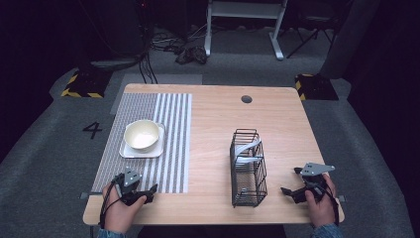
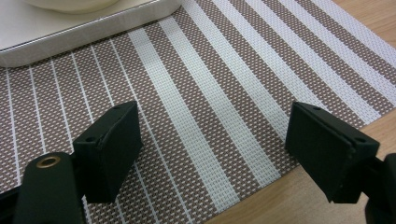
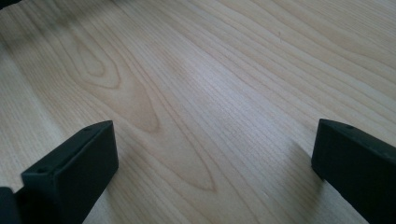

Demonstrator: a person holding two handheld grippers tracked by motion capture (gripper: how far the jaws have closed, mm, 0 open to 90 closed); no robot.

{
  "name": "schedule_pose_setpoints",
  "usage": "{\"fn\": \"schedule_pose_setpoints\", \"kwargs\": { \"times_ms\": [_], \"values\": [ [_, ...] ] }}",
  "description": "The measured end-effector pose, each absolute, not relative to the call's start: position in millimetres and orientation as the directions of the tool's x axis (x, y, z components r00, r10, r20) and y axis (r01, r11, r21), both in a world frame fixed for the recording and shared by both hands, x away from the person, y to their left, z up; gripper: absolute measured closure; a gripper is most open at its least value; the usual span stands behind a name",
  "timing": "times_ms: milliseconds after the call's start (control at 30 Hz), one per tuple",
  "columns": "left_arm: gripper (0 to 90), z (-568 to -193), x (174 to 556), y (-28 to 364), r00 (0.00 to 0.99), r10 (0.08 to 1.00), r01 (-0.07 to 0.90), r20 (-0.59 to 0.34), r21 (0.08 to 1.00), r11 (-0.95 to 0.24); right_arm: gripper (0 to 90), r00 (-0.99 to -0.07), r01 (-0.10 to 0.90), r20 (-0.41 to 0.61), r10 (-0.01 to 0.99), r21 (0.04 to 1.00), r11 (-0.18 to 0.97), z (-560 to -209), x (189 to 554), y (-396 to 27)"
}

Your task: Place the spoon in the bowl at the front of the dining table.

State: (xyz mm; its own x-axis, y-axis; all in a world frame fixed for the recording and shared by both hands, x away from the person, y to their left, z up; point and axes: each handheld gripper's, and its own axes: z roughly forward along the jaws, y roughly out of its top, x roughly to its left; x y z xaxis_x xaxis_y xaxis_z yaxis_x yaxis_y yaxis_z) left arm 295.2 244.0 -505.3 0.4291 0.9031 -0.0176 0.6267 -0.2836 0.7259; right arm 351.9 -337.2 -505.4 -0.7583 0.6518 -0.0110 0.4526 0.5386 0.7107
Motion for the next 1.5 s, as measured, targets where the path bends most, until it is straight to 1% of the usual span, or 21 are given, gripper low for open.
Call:
{"fn": "schedule_pose_setpoints", "kwargs": {
  "times_ms": [700,733,833,933,1033,1133,1367,1500],
  "values": [
    [18.2,-505,295,244,0.427,0.904,0.627,-0.019,0.726,-0.281,0.5,-0.759,0.452,-0.011,0.652,0.711,0.539,-505,352,-337],
    [18.7,-505,295,245,0.422,0.906,0.626,-0.022,0.730,-0.274,0.5,-0.759,0.452,-0.011,0.651,0.711,0.539,-505,352,-337],
    [26.2,-505,294,248,0.411,0.911,0.628,-0.038,0.736,-0.253,0.5,-0.759,0.452,-0.011,0.652,0.711,0.539,-505,352,-337],
    [27.6,-502,293,253,0.392,0.918,0.621,-0.054,0.752,-0.221,0.5,-0.759,0.452,-0.011,0.651,0.711,0.539,-505,352,-337],
    [27.3,-494,291,255,0.389,0.920,0.598,-0.050,0.773,-0.211,0.5,-0.759,0.452,-0.011,0.651,0.711,0.539,-505,352,-337],
    [26.5,-484,288,252,0.405,0.911,0.588,-0.074,0.784,-0.198,0.5,-0.759,0.452,-0.011,0.652,0.711,0.539,-505,352,-337],
    [25.2,-464,283,242,0.455,0.888,0.551,-0.063,0.804,-0.226,0.5,-0.759,0.452,-0.012,0.651,0.711,0.539,-505,352,-337],
    [24.9,-459,281,239,0.462,0.885,0.542,-0.067,0.811,-0.221,0.5,-0.759,0.451,-0.013,0.651,0.711,0.540,-505,352,-337]
  ]
}}
